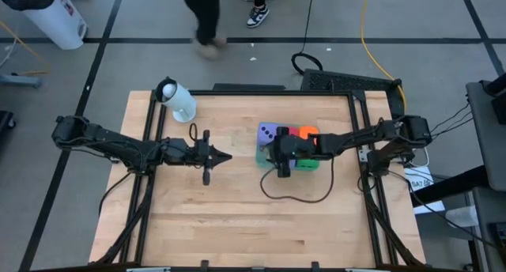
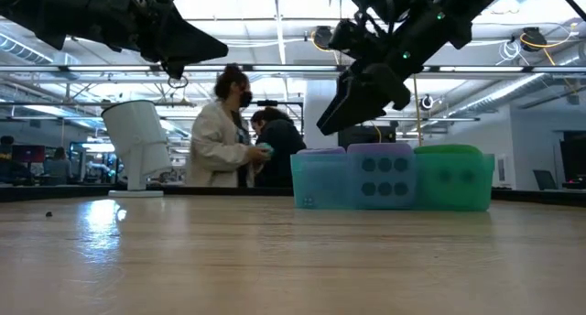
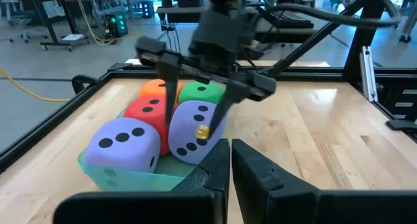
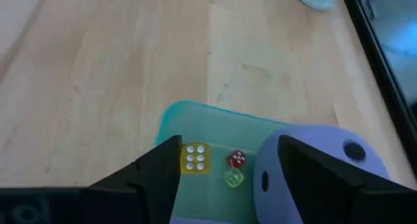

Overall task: Pick & Place Dice
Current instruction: Put the small yellow die into the green bin

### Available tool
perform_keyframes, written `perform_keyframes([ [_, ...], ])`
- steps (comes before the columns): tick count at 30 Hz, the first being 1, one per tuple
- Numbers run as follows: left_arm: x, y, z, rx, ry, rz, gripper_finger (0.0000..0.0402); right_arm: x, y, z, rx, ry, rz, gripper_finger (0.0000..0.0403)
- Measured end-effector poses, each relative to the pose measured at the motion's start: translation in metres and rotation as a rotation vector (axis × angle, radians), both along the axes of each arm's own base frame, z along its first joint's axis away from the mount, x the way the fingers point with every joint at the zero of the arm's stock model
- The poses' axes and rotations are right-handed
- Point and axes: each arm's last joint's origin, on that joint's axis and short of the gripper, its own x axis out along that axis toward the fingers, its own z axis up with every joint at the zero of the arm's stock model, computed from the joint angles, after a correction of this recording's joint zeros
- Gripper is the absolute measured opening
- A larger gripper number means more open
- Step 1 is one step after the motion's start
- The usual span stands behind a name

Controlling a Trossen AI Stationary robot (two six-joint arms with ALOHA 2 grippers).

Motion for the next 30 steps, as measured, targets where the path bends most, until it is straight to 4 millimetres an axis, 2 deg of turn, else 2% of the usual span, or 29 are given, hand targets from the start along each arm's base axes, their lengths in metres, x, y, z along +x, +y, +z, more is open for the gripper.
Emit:
perform_keyframes([
  [6, 0.0, 0.0, 0.0, -0.043, -0.003, 0.007, 0.0026, 0.0, 0.015, 0.002, -0.176, 0.009, 0.008, 0.0234],
  [12, 0.011, -0.001, -0.004, -0.052, 0.012, 0.007, 0.0006, 0.001, 0.016, 0.004, -0.217, -0.002, -0.009, 0.0227],
  [21, 0.07, 0.013, -0.023, -0.102, 0.003, 0.089, 0.0002, 0.001, 0.02, 0.005, -0.231, -0.017, -0.01, 0.0238],
  [28, 0.116, 0.022, -0.027, -0.158, 0.007, -0.028, 0.0002, 0.002, 0.021, 0.006, -0.242, -0.023, 0.0, 0.024],
  [30, 0.124, 0.022, -0.031, -0.16, 0.025, -0.039, 0.0002, 0.002, 0.021, 0.005, -0.242, -0.021, -0.001, 0.024],
])
